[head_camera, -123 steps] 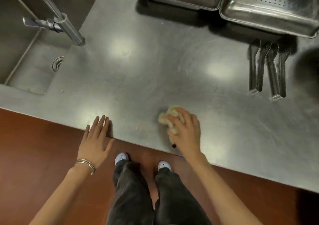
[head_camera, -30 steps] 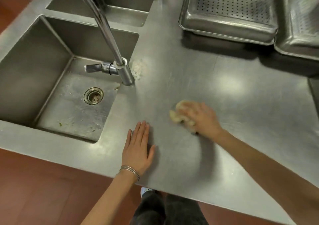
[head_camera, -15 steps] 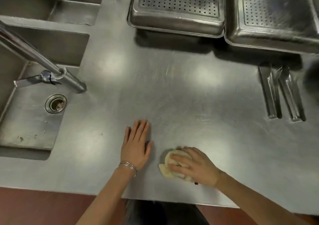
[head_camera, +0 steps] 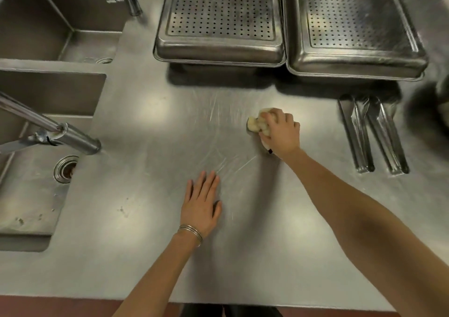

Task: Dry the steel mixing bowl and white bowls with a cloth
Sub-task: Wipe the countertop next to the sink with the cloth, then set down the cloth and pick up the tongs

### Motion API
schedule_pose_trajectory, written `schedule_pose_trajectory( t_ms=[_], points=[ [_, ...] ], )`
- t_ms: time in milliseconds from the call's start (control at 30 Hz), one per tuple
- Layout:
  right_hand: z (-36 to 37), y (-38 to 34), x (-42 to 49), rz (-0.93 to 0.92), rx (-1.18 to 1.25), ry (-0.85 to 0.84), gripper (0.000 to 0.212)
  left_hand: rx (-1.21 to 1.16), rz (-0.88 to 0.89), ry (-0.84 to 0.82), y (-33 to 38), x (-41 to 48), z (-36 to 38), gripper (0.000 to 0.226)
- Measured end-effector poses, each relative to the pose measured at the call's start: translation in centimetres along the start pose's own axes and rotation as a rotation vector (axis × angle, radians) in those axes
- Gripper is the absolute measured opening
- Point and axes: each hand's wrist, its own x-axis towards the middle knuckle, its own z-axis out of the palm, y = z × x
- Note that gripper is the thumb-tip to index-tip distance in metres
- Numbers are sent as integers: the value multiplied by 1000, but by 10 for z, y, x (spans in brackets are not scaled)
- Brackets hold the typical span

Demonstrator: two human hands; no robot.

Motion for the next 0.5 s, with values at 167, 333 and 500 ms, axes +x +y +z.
schedule_pose_trajectory(
  t_ms=[167,333,500],
  points=[
    [-32,-6,-57,-39,89,-124,74,4,57,-27,-2,3,-25,62],
    [-70,-21,-150,-39,129,54,52,5,174,157,5,3,-81,59],
    [-93,-25,-228,-9,79,312,49,54,346,253,26,-13,-116,60]
  ],
)
